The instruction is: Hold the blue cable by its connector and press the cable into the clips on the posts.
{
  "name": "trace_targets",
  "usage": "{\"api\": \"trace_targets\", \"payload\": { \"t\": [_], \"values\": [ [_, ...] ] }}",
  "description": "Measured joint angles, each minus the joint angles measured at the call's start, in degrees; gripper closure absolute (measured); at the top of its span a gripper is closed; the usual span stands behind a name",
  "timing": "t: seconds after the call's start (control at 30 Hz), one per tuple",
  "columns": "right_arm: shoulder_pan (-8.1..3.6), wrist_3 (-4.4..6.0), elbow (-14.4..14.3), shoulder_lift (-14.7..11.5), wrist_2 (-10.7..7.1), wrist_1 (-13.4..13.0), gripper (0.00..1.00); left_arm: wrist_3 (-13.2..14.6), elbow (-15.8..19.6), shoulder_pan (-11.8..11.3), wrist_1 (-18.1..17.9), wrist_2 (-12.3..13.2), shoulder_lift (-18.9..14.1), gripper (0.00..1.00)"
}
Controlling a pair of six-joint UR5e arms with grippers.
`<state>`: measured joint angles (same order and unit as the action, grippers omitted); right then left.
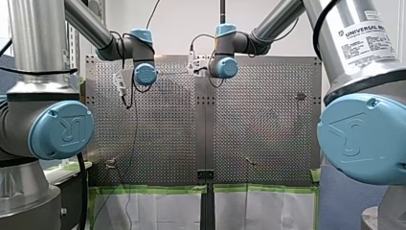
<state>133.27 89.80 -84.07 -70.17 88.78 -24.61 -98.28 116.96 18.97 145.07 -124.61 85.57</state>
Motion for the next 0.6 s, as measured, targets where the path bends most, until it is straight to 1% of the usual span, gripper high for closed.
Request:
{"api": "trace_targets", "payload": {
  "t": [0.1, 0.27, 0.4, 0.6],
  "values": [
    [0.36, 0.03, 1.5, 0.5, -0.18, 0.4, 1.00, 0.0, 0.0, -0.3, 0.5, 0.0, -0.1, 1.00],
    [0.81, 0.04, 2.6, 0.8, -0.38, 0.7, 1.00, -0.1, 0.0, -1.1, 0.6, 0.1, -0.7, 1.00],
    [2.21, 0.04, 4.3, 1.4, -0.48, 0.9, 1.00, -0.7, -0.1, -2.0, 0.6, 0.4, -1.2, 1.00],
    [3.69, 0.11, 6.0, 2.5, -0.10, 1.0, 1.00, -1.2, -0.1, -4.7, 0.7, 2.5, -1.6, 1.00]
  ]
}}
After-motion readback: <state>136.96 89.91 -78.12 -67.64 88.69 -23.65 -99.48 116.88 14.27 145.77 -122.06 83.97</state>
